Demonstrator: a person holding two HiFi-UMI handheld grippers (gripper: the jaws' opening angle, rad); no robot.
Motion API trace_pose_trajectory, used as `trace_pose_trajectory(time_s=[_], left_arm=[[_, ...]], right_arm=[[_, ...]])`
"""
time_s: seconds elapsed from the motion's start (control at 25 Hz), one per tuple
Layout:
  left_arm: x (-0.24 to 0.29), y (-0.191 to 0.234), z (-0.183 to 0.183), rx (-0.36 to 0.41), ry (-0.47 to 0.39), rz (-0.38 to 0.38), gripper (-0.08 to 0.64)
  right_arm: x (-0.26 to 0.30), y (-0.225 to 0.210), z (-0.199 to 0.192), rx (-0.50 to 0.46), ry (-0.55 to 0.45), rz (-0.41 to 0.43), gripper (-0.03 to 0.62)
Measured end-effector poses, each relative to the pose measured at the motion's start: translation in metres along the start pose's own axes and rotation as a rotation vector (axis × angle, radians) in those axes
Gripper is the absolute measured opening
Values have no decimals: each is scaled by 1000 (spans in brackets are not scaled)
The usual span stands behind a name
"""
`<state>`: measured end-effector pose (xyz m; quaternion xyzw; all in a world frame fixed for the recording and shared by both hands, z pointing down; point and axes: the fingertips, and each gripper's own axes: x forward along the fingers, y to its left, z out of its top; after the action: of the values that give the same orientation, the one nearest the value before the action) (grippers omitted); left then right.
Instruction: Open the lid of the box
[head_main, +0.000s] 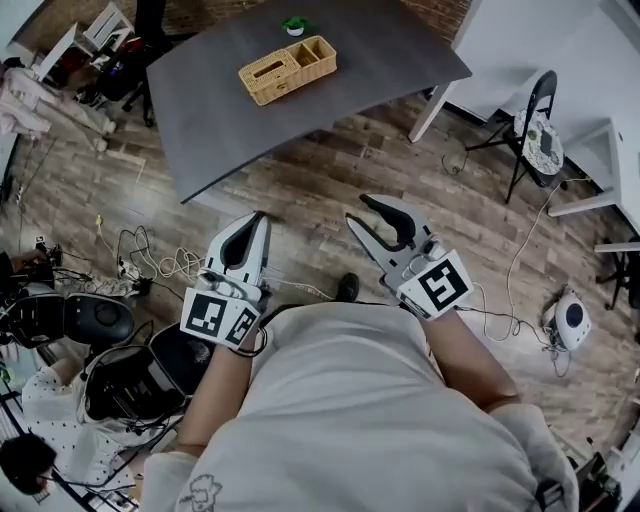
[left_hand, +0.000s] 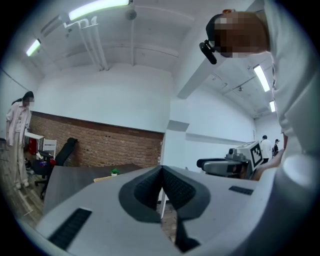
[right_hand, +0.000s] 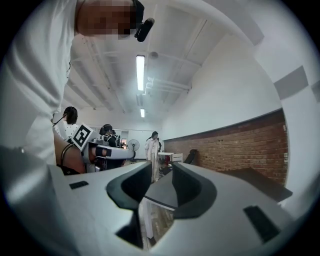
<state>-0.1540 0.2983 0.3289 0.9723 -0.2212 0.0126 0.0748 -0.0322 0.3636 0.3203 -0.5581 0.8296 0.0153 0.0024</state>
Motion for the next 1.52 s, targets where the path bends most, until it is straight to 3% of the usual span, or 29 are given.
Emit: trace_pose_trajectory(time_s=[0.44, 0.88, 1.12, 1.52], left_arm=[[40, -14, 7, 16, 8, -36, 11], [91, 6, 7, 21, 6, -109, 11], [124, 44, 8, 0, 5, -114, 11], [166, 150, 27, -39, 4, -100, 11]], right_arm=[[-16, -32, 1, 24, -11, -42, 199], [3, -69, -3, 13, 11, -103, 209], [39, -99, -13, 20, 39, -105, 209], [153, -138, -11, 11, 74, -56, 209]])
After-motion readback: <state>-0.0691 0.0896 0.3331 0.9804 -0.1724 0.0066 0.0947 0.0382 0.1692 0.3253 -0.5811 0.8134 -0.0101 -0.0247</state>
